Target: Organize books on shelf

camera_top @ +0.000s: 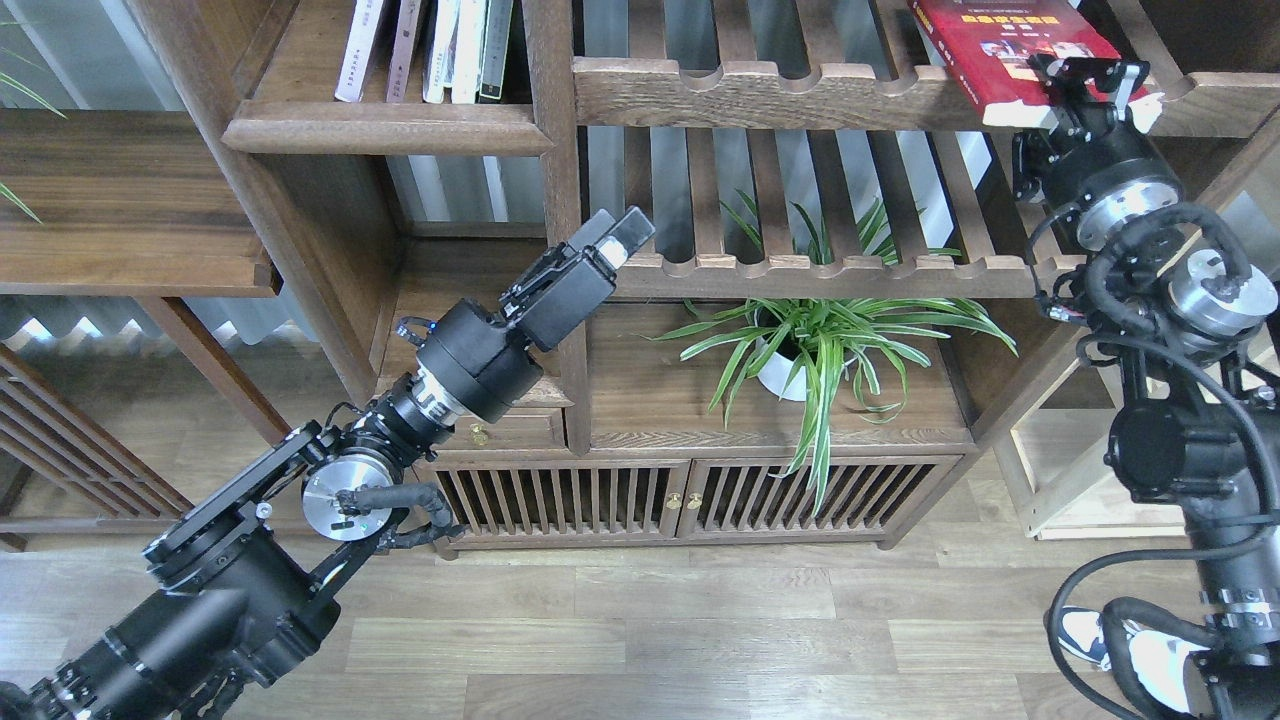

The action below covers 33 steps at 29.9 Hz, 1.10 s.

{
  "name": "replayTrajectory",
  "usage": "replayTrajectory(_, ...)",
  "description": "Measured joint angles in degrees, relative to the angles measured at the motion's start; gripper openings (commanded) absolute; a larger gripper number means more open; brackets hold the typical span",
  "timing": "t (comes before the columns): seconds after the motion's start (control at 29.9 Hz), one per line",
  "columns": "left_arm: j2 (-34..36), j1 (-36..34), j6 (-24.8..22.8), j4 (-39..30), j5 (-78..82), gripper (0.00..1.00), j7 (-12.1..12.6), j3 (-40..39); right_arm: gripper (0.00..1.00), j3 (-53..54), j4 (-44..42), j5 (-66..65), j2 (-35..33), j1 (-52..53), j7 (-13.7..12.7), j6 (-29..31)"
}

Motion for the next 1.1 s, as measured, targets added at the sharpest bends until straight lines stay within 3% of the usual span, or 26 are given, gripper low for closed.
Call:
replayTrajectory(0.1, 0.1, 0.1, 0.0, 0.0, 0.0, 0.99, 0.0, 0.0, 0.04, 0.2, 0.0, 0.0, 0.2, 0.0, 0.4, 2.6)
replayTrajectory(0.6, -0.1, 0.4, 0.0, 1.6, 0.0, 0.99, 0.1, 0.0, 0.04, 0.0, 0.3, 0.1, 3.6, -1.2, 1.1, 18.8)
replayTrajectory(0.87, -0.1, 0.1, 0.0, 1.7, -1.7, 0.99, 0.9, 0.0, 0.04, -2.4, 1.7, 0.3, 5.1, -4.9, 0.5, 32.0)
replayTrajectory(1.1, 0.0, 0.0, 0.0, 1.7, -10.2, 0.99, 6.5, 0.0, 0.04, -7.4, 2.3, 0.3, 5.4, -8.8, 0.4, 41.8)
